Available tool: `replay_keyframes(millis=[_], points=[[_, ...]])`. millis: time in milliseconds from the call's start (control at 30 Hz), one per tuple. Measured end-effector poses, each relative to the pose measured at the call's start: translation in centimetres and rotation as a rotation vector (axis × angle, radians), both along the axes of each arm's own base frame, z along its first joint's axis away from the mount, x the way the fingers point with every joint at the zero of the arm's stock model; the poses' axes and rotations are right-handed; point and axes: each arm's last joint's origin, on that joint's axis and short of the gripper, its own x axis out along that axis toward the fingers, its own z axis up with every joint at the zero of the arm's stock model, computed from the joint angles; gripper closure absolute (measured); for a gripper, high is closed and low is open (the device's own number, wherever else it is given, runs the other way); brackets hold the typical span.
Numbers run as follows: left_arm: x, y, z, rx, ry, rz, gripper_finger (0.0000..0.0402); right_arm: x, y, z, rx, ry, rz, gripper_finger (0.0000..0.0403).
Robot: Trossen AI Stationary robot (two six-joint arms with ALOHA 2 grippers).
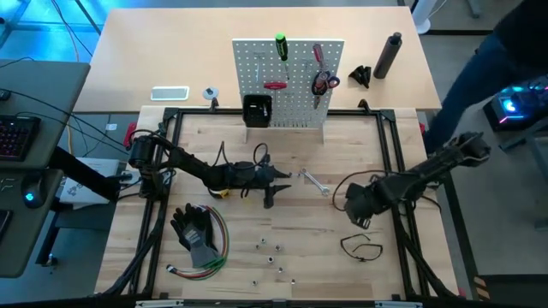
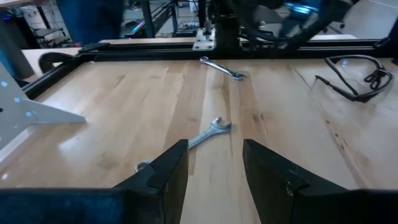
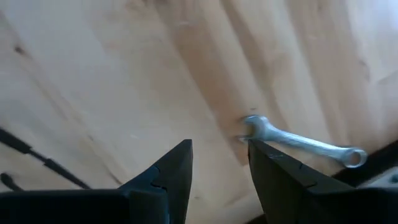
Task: Hang tools onto peg board
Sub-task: Hang the right silver wrench on the white peg board
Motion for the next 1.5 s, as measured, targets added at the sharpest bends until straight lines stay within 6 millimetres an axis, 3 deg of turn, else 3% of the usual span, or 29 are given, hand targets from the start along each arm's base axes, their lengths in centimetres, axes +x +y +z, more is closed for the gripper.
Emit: replay_keyframes(millis=[233, 700, 1033, 1500], points=[[0.0, 0.0, -0.1, -0.013, 0.009, -0.009, 0.0254, 0.9, -2.8, 0.0, 0.045, 0.107, 0.050, 0.0252], [0.0, 0.0, -0.1, -0.030, 0.009, -0.005, 0.0254, 2.2, -5.9, -4.1, 0.178, 0.500, 0.217, 0.0252], [-0.1, -0.1, -0.3, -0.037, 0.031, -0.011, 0.0254, 3.4, -7.1, -6.4, 0.226, 0.517, 0.324, 0.0252], [-0.2, -0.5, -0.7, -0.030, 0.064, -0.024, 0.0254, 4.5, -7.4, -7.2, 0.246, 0.405, 0.360, 0.0252]])
